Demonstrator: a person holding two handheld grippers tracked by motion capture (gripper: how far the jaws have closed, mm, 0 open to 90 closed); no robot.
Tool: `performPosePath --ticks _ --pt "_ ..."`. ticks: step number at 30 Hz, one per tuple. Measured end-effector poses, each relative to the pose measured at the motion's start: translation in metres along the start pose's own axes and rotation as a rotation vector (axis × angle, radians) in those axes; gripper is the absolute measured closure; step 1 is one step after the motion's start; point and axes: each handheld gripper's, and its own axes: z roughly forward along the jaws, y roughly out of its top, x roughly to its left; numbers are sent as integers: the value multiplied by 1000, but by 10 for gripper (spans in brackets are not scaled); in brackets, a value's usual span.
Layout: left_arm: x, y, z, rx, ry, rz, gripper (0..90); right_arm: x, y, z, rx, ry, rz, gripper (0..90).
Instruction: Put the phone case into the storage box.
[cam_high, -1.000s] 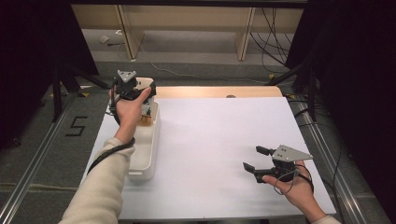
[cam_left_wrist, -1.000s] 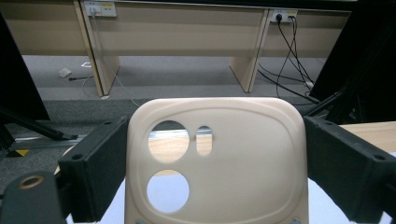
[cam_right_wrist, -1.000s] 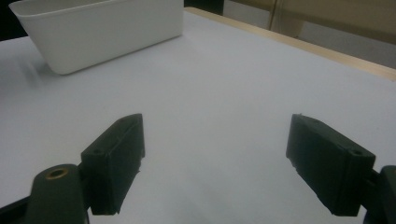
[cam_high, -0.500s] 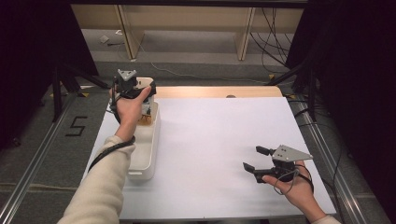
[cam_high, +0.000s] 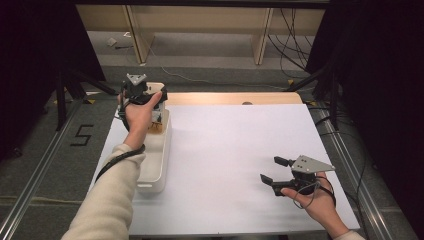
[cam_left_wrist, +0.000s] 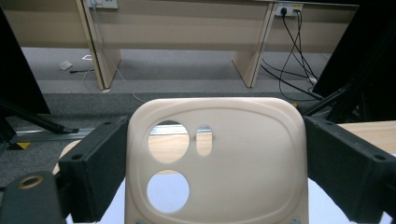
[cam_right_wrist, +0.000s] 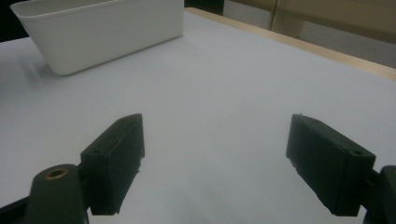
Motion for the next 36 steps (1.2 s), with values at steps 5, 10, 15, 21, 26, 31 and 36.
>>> performPosePath --ticks 5,10,15,21,26,31,36 --pt "1 1 2 2 6 12 106 0 0 0 0 0 1 204" --pt "1 1 3 5 9 19 106 0 0 0 0 -1 0 204" --pt "2 1 5 11 17 26 105 0 0 0 0 0 -1 204" --pt "1 1 7 14 20 19 106 0 0 0 1 -1 0 204" --pt "0 2 8 21 21 9 106 0 0 0 -1 1 1 204" --pt "0 2 9 21 21 6 105 0 0 0 0 1 1 204" --pt "0 3 11 24 19 0 105 0 0 0 0 1 0 204"
